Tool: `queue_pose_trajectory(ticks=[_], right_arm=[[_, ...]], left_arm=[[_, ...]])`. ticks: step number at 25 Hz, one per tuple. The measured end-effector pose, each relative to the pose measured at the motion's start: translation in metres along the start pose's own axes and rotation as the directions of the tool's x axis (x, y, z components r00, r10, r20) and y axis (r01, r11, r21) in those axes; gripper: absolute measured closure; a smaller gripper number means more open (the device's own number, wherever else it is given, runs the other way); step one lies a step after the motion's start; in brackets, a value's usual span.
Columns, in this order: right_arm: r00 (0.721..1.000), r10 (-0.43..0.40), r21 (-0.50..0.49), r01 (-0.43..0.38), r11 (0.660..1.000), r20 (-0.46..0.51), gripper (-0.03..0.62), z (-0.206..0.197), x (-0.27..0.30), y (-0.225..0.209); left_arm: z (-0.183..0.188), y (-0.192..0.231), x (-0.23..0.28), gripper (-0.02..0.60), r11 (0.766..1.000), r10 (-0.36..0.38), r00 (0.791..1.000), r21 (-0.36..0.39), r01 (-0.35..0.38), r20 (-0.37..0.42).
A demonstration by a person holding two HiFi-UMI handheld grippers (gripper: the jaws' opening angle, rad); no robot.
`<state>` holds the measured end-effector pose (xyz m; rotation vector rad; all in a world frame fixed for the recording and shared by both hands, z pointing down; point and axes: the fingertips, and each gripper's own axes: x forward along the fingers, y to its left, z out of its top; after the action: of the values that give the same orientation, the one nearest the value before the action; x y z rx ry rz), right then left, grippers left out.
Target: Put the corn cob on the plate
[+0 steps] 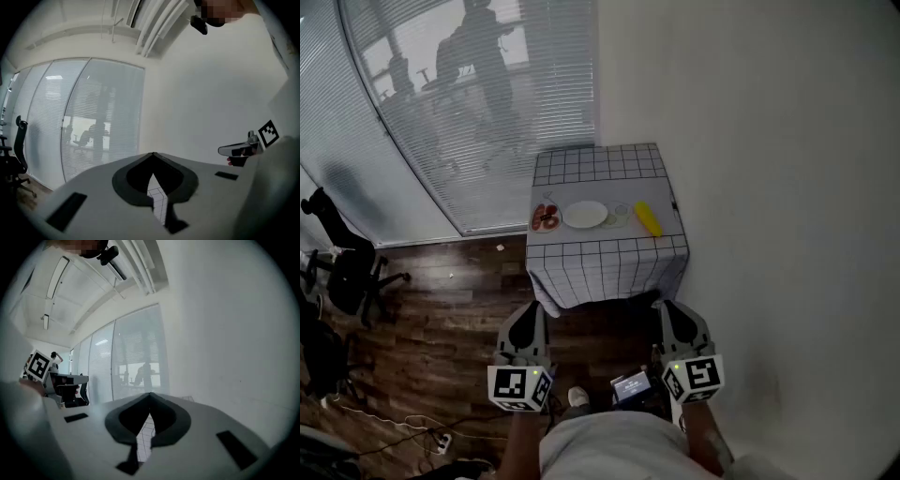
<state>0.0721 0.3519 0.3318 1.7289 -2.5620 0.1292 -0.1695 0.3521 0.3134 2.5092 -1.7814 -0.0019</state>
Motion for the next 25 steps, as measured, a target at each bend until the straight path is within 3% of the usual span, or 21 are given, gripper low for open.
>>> queue_pose_trajectory(ticks=[10,16,25], right_arm=[[0.998,0.039,0.015,-0.039,0.999,-0.043,0.588,-0.013,-0.007,-0.013],[0.989,0.119,-0.014,-0.121,0.993,-0.092,0.588,-0.027,-0.002,-0.011],[0.985,0.132,0.059,-0.126,0.990,-0.115,0.588,-0.032,-0.001,-0.033]], left_arm=[[-0.004,-0.026,0.004,0.574,0.999,-0.019,1.000,0.026,0.019,-0.008],[-0.004,-0.035,0.008,0.574,0.999,-0.006,1.000,0.037,0.007,-0.009],[-0.015,-0.044,0.026,0.574,0.999,0.009,1.000,0.035,-0.008,-0.023]])
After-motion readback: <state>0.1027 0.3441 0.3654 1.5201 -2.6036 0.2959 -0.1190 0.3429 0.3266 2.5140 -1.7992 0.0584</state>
